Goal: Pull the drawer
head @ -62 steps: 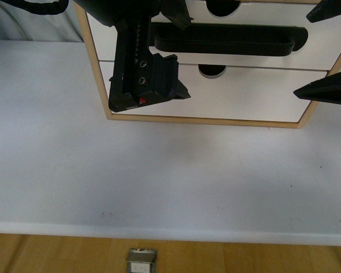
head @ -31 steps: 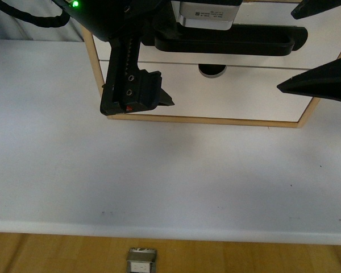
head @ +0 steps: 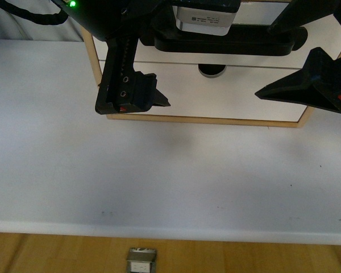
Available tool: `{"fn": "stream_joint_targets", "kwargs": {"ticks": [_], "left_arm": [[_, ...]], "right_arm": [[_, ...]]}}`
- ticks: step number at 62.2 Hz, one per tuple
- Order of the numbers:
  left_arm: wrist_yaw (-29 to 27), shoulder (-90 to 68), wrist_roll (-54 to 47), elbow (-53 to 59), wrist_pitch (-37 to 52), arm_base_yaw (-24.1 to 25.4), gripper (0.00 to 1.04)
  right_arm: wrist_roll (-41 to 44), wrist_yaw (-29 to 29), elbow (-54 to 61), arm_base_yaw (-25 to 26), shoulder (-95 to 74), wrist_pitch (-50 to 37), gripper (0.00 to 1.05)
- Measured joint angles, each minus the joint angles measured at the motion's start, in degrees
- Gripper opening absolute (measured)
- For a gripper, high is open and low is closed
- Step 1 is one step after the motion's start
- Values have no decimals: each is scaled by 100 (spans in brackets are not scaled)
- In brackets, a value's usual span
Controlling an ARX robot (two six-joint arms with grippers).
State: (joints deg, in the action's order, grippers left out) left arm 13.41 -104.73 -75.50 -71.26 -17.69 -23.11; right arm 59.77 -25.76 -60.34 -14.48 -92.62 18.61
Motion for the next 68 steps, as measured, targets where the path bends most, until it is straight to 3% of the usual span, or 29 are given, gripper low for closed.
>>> {"fn": "stream_joint_targets", "kwargs": {"ticks": [37, 68], "left_arm": [[35, -20, 26, -7, 7, 0, 98], [-437, 140, -522, 114, -531, -273, 98]], "right_arm": [[-332, -181, -201, -28, -713, -376, 96], [85, -326, -354, -103, -627, 514, 96]]}}
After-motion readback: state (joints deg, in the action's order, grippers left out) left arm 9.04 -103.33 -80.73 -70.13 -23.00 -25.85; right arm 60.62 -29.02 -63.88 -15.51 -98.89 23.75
